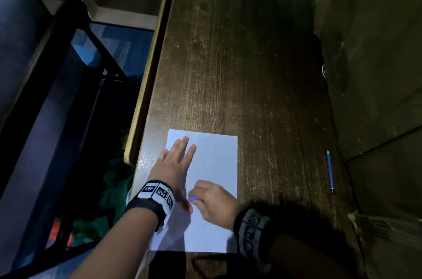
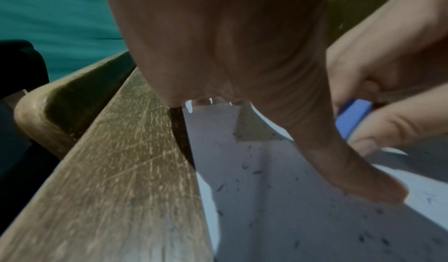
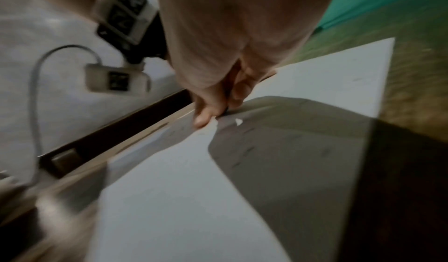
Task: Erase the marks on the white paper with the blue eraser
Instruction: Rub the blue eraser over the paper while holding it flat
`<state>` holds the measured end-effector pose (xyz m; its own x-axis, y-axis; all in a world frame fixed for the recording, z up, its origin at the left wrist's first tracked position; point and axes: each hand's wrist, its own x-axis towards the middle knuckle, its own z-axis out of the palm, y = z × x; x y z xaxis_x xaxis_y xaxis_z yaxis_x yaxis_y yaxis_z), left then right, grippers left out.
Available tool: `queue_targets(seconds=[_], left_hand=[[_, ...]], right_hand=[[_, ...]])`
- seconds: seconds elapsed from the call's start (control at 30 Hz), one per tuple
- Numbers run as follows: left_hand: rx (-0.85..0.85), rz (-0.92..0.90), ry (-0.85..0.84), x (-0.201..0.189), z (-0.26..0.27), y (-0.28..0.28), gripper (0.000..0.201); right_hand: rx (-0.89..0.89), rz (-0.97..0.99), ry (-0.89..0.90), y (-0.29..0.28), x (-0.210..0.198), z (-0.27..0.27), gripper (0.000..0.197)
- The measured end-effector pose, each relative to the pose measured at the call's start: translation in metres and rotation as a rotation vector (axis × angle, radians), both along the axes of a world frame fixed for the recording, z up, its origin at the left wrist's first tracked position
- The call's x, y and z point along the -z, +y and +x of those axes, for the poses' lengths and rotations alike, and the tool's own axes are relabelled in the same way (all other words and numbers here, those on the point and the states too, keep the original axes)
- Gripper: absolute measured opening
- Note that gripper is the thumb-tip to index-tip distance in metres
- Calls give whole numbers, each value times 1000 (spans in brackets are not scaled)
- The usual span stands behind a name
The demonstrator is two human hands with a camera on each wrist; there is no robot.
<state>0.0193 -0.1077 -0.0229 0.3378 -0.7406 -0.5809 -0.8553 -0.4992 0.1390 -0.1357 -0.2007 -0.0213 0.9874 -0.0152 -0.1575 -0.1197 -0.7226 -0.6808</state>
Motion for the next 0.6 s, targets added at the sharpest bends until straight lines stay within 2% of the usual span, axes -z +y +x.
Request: queue_targets(seconds=[0.07,0.17,0.23,0.3,0.37,0.4,0.43,0.5,0.6], left_hand=[[7,0,-3,1,0,0,175],[10,-4,-5,2,1,1,175],[9,-8,0,3,1,2,175],[-1,-11,5,4,1,2,174],[-6,-14,11,3,0,2,172],[-6,-13,13,1,0,1,172],[-7,-10,12,0,1,1,172],[1,2,14,-1,1,1,173],[0,-1,10,-1,1,1,175]], right_hand=[[81,-47,-10,-26,1,19,15],[430,-109,-83,-61,10,48,12],[504,-108,-122,-51,12,44,11],[342,-94,-128,-20,11,17,11],[72,-5,-59,6,5,-15,13],[-26,18,-21,6,5,-21,13],[-43,33,2,-3,7,-15,14],[142,19,21,-30,9,15,13],[477,-63,-93,-68,12,55,10]])
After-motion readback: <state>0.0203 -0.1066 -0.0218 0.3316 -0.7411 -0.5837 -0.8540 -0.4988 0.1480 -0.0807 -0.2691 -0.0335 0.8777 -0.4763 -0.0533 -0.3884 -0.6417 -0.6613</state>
